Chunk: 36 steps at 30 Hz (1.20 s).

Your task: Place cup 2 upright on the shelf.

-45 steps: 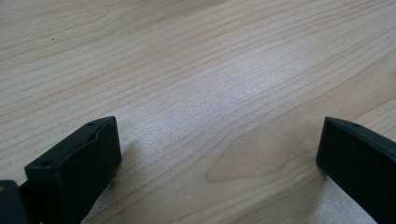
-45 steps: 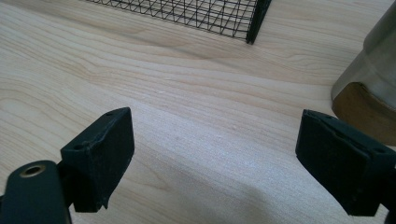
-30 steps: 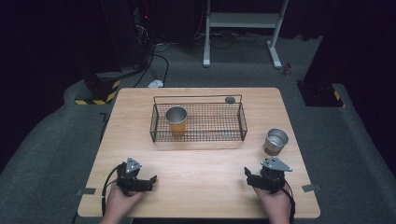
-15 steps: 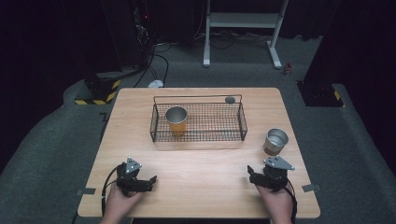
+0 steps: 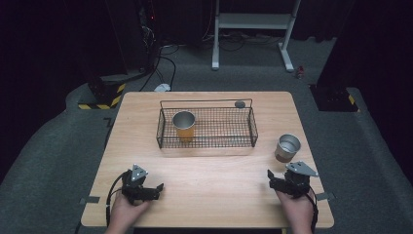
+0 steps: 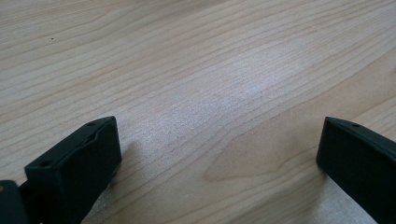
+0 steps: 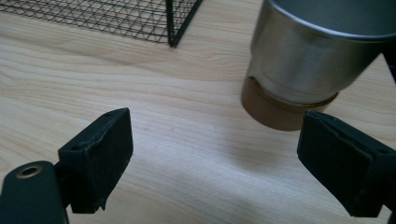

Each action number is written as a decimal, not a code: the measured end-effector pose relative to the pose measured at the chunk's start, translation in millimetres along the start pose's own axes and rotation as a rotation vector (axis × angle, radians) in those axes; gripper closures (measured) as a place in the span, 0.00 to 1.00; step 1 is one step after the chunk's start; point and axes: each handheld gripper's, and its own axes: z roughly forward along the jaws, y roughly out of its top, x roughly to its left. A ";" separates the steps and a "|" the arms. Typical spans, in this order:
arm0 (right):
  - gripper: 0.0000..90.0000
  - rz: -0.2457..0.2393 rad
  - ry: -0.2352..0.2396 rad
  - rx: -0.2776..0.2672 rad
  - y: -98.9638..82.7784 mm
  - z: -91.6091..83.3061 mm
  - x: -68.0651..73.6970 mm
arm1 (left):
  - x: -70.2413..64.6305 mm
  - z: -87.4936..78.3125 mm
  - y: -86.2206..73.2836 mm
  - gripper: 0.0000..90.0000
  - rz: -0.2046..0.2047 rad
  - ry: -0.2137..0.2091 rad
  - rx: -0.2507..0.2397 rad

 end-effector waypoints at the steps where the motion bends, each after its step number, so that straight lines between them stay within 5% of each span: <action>1: 0.12 0.005 -0.003 0.001 0.3 -0.3 -1.3 | 0.0 0.0 0.0 0.00 0.000 0.000 0.000; 17: 0.12 0.043 -0.065 -0.020 5.3 -0.7 -23.9 | -0.2 0.8 0.5 0.00 -0.001 -0.002 -0.002; 30: 0.11 0.058 -0.089 -0.049 21.4 19.6 -43.8 | -0.9 1.1 0.9 0.00 -0.006 0.005 0.000; 36: 0.11 0.105 -0.060 -0.051 24.8 32.9 -53.4 | -0.9 1.1 0.9 0.00 -0.006 0.005 -0.001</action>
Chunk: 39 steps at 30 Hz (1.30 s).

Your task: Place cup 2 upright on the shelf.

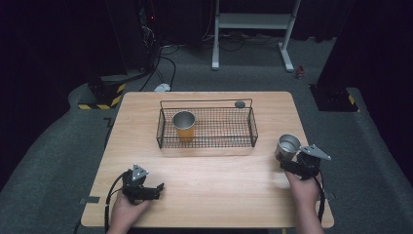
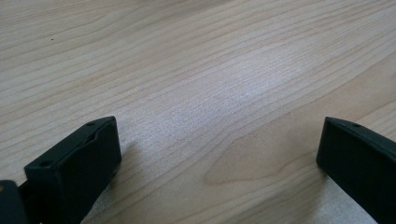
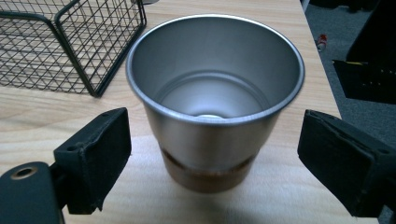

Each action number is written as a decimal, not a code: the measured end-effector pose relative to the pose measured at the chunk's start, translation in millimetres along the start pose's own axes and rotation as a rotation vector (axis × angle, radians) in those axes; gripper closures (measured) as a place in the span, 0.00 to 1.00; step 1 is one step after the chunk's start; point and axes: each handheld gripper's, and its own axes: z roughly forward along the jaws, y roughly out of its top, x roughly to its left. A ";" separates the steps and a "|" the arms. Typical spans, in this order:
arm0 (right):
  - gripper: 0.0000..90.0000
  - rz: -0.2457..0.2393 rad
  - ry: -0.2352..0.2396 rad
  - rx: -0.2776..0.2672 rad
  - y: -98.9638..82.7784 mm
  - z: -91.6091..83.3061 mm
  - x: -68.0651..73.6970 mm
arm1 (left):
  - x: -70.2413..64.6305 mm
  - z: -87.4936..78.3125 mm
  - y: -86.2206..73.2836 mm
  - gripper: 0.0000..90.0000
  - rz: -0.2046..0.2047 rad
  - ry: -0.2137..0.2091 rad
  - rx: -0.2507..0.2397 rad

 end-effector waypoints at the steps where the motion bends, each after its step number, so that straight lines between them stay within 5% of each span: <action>1: 0.11 -0.002 -0.001 -0.003 1.5 1.8 -0.3 | 0.0 0.0 0.0 0.00 0.000 0.000 0.000; 17: 0.12 0.023 0.015 0.001 12.5 26.2 -3.1 | -0.2 0.1 0.0 0.00 -0.001 0.002 -0.001; 39: 0.21 -0.027 0.003 -0.010 12.6 19.3 2.2 | -0.4 0.0 -0.1 0.00 -0.003 0.002 -0.001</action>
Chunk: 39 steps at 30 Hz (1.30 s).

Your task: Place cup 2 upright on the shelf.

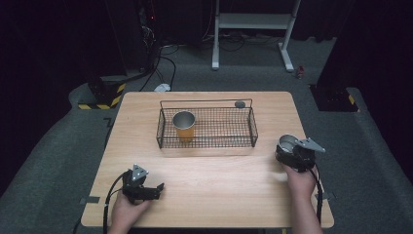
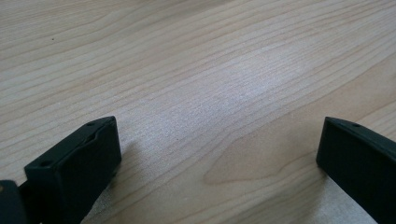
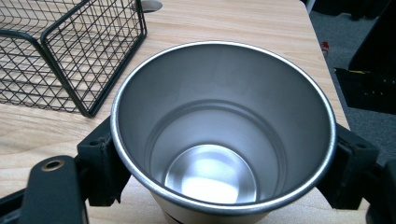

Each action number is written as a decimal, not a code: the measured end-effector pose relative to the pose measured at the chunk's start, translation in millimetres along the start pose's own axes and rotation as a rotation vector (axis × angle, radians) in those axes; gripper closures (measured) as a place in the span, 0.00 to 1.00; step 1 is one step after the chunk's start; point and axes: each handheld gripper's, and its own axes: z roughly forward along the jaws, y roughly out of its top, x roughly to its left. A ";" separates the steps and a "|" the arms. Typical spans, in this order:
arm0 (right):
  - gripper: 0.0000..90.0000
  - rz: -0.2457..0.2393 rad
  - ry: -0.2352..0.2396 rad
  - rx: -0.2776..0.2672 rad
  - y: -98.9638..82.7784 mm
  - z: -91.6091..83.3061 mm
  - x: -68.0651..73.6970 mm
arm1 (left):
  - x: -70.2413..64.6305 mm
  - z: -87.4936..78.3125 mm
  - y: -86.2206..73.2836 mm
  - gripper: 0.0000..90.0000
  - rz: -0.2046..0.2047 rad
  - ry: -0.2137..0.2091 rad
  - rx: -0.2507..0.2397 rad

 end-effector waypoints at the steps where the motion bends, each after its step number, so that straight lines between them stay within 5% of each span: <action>1: 0.21 -0.005 -0.002 -0.001 0.2 -0.6 0.3 | 0.0 0.0 0.0 0.00 0.001 0.000 0.000; 19: 0.21 -0.027 0.026 -0.034 4.3 -11.4 13.2 | 0.0 0.0 0.0 0.00 0.001 0.000 0.000; 39: 0.21 -0.074 0.121 -0.067 11.3 -22.7 49.1 | 0.0 0.0 0.0 0.00 0.000 0.000 0.000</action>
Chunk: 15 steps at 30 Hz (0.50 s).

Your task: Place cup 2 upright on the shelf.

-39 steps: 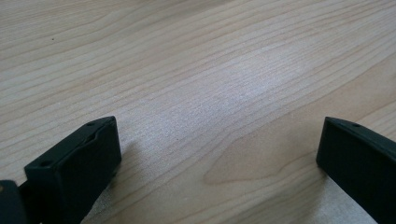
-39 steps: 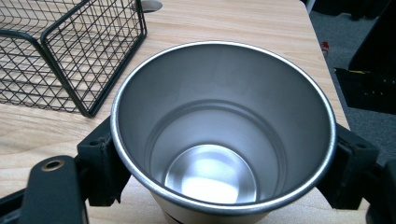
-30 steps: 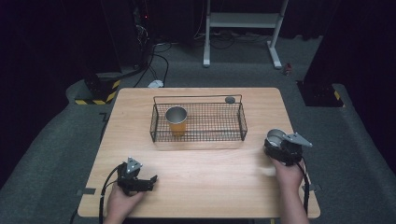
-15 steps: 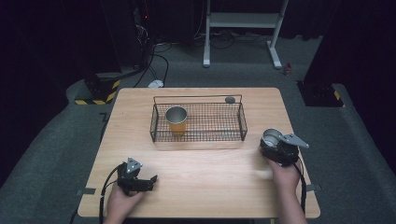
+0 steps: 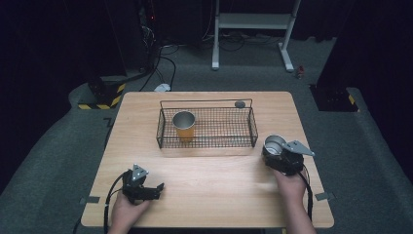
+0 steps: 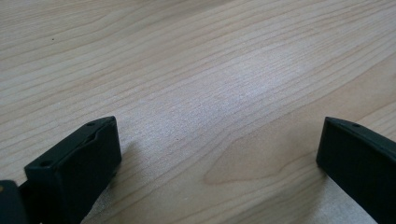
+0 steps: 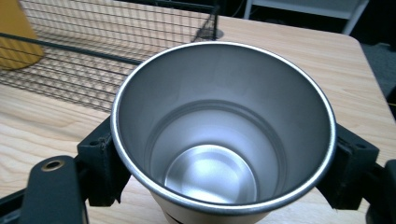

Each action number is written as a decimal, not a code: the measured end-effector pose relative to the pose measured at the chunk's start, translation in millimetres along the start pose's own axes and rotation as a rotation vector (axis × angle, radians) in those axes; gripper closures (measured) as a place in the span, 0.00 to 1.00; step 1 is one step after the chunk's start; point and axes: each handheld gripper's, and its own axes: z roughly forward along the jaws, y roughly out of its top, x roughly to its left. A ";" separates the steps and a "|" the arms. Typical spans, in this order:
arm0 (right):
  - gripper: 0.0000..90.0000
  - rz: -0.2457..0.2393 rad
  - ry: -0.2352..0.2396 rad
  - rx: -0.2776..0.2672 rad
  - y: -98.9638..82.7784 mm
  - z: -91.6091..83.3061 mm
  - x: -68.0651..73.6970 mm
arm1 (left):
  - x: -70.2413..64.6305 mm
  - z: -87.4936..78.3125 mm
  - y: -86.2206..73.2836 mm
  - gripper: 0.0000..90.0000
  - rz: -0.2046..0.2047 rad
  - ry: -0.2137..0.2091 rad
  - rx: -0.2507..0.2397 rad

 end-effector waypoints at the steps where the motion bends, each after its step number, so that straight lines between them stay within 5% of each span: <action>1: 0.21 -0.003 0.005 -0.004 0.5 -0.1 2.0 | 0.0 0.0 0.0 0.00 0.000 0.000 0.000; 15: 0.21 -0.015 0.074 -0.028 9.4 -3.8 23.0 | 0.0 0.0 0.0 0.00 0.000 0.000 0.000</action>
